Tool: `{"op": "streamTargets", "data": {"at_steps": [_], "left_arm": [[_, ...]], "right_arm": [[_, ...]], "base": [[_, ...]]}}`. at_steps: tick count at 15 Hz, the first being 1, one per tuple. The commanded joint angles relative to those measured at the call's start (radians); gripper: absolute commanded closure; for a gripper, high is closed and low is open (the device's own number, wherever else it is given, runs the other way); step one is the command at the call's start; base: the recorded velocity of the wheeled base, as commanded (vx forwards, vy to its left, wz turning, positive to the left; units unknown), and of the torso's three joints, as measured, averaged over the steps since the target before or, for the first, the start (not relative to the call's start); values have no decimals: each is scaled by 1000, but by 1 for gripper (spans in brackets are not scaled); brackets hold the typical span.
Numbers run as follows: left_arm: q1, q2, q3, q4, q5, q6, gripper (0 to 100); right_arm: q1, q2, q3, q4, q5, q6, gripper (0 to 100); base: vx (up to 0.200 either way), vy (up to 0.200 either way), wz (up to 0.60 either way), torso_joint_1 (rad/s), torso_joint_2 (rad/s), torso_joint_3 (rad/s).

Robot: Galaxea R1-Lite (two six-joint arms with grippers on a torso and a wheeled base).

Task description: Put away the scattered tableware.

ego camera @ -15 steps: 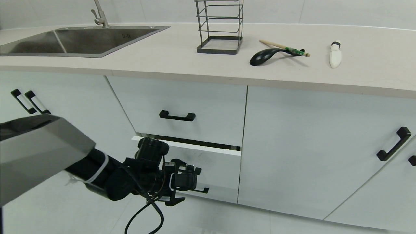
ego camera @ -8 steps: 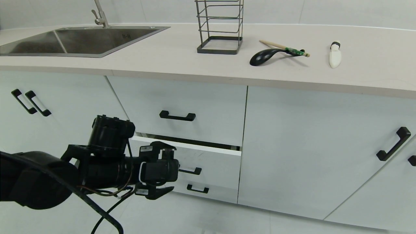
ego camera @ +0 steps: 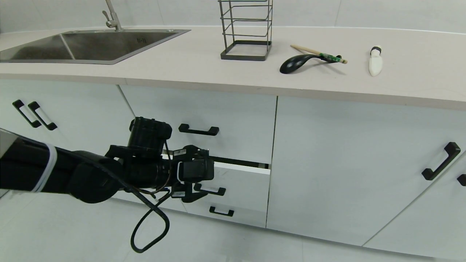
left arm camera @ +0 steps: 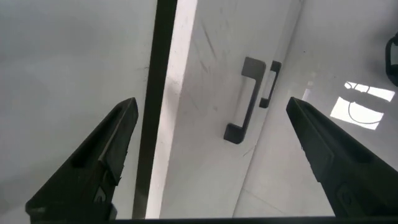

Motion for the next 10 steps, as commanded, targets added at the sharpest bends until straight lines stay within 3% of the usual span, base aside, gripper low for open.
{"op": "streamTargets", "data": {"at_steps": [1,10], "left_arm": [[11,83,-38,-25,2,-7,0],[43,134,-54,-45,3,-8,0]], "right_arm": [[-1,0,0,0,0,0,100],[0,0,1,0,0,-2,100]], "base": [[0,0,0,0,0,0],[0,0,0,0,0,0]]}}
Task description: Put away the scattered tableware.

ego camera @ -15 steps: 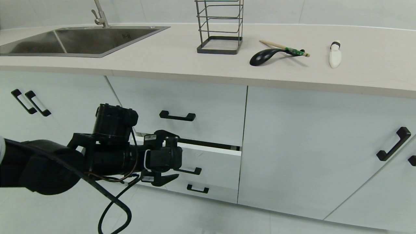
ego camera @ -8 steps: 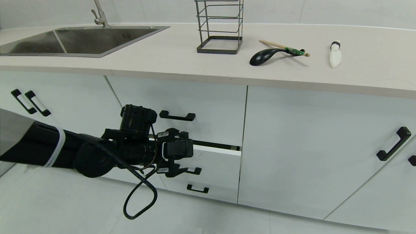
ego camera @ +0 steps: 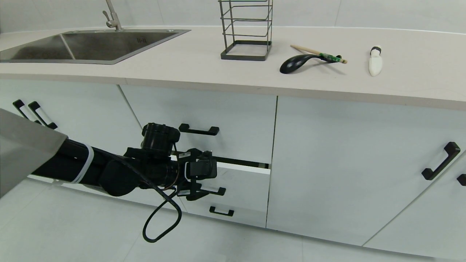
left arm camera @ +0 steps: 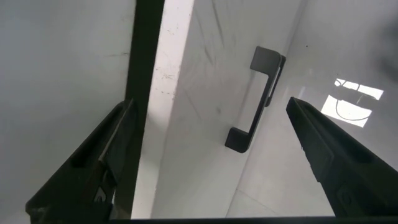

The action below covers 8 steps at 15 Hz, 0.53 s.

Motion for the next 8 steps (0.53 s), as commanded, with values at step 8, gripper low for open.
{"op": "streamTargets", "data": {"at_steps": [8], "left_arm": [[-1,13,16,-2,-2,0,0]], "right_arm": [[-1,0,1,0,0,-1,100]], "base": [[0,0,0,0,0,0]]}}
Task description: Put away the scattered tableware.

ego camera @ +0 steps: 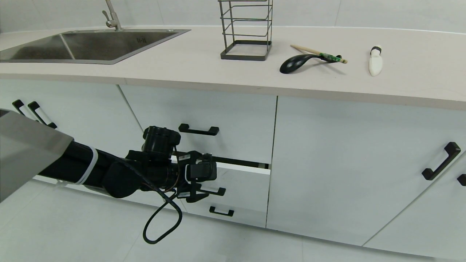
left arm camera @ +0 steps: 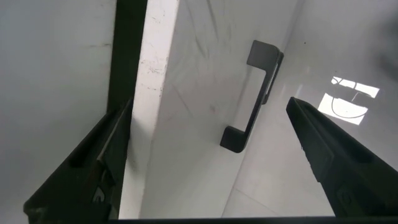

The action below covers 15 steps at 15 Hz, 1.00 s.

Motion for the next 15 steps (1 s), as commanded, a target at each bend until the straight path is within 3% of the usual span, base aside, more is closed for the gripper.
{"op": "streamTargets", "data": {"at_steps": [1,7,10,15], "left_arm": [[0,-2,2,4,0,1,0],[0,-37,51,4,-6,3,0],[0,-83,131,4,-9,4,0],[-15,-229,346,4,-9,6,0]], "right_arm": [[-1,0,0,0,1,0,100],[-1,0,1,0,1,0,100],[-1,0,1,0,1,-2,100],[-1,0,1,0,2,-2,100]], "base": [[0,0,0,0,0,0],[0,0,0,0,0,0],[0,0,0,0,0,0],[0,0,0,0,0,0]]}}
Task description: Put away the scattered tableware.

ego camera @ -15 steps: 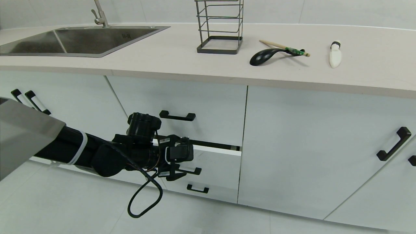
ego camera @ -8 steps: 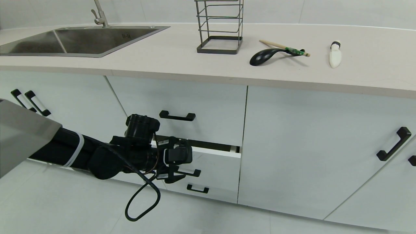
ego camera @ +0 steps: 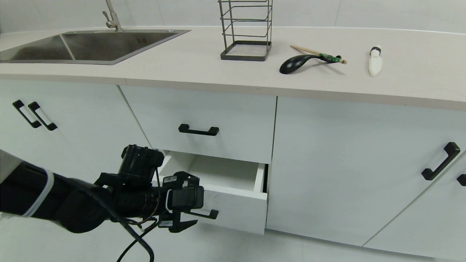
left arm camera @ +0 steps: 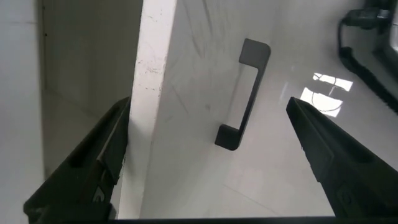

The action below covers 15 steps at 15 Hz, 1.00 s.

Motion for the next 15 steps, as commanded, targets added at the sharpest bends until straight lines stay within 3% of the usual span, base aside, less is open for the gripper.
{"op": "streamTargets", "data": {"at_steps": [1,4,15], "left_arm": [[-23,-105,113,6,-1,-2,0],[-49,-191,221,6,-1,-8,0],[-52,-261,296,8,-3,-11,0]], "right_arm": [[-1,0,-1,0,0,-1,100],[-1,0,-1,0,0,-1,100],[1,0,1,0,0,-1,100]], "base": [[0,0,0,0,0,0],[0,0,0,0,0,0],[0,0,0,0,0,0]]}}
